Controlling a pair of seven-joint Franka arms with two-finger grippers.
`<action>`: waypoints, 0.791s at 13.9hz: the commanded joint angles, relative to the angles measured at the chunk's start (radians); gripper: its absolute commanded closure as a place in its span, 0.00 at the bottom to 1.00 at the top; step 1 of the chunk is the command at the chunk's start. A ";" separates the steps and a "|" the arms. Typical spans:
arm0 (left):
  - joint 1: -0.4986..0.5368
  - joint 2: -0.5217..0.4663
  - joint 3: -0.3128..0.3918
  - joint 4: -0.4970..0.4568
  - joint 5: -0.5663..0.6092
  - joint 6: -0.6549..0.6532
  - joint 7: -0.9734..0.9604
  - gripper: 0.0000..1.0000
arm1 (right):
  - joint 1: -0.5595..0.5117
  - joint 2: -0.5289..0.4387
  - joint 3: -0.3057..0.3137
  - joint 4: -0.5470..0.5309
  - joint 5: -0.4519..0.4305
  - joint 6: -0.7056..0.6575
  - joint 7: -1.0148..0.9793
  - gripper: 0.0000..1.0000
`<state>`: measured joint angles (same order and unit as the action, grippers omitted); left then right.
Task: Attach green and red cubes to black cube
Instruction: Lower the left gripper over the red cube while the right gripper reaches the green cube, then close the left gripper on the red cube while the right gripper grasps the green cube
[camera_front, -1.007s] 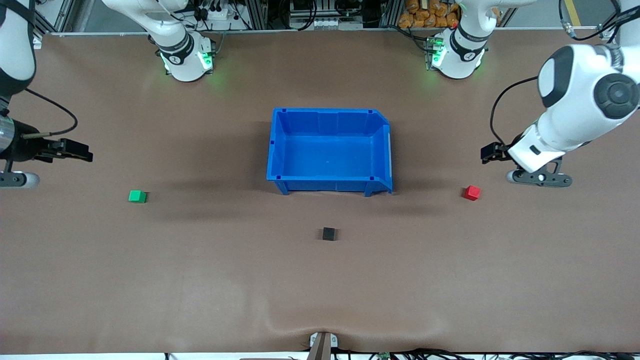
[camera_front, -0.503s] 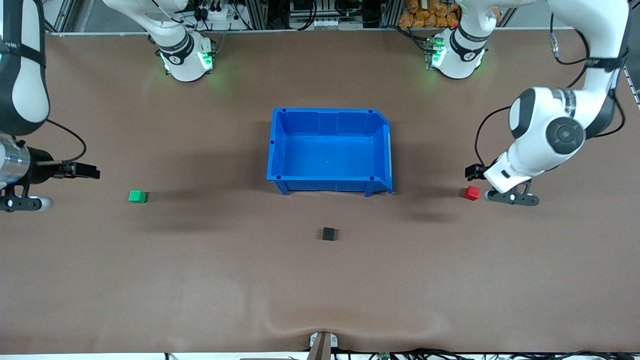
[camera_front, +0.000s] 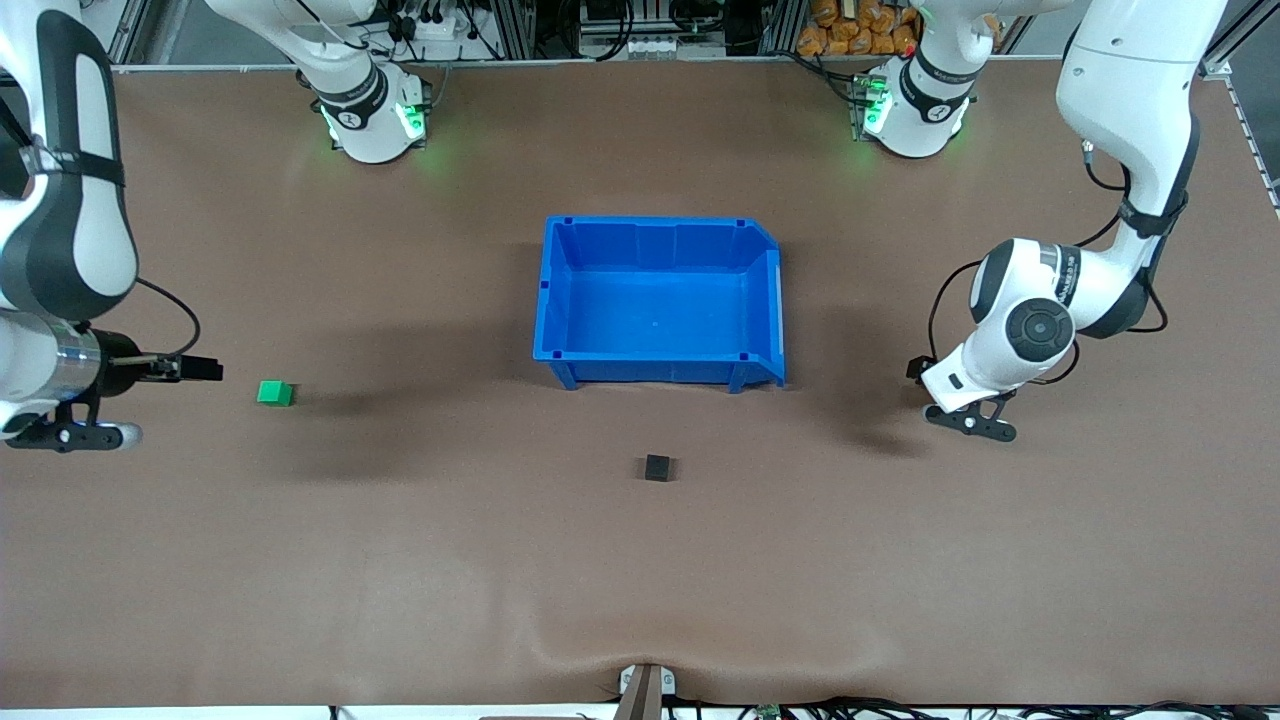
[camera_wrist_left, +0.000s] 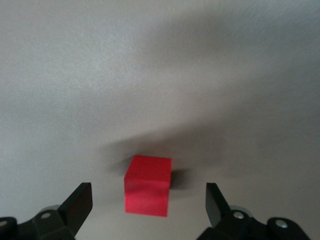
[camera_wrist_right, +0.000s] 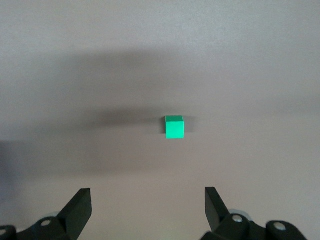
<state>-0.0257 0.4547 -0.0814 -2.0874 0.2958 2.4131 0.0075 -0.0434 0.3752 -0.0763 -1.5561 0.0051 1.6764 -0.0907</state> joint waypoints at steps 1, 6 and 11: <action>0.009 0.024 -0.004 0.021 0.031 -0.002 0.020 0.00 | -0.012 0.037 0.009 0.005 0.003 0.022 -0.011 0.00; 0.015 0.027 -0.004 0.020 0.026 -0.002 0.013 0.08 | -0.032 0.079 0.009 -0.010 0.003 0.074 -0.009 0.00; 0.018 0.027 -0.008 0.018 -0.039 -0.008 -0.017 1.00 | -0.041 0.123 0.009 -0.025 0.013 0.132 -0.009 0.00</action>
<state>-0.0152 0.4774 -0.0811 -2.0783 0.2832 2.4124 -0.0011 -0.0737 0.4945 -0.0770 -1.5684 0.0064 1.7862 -0.0906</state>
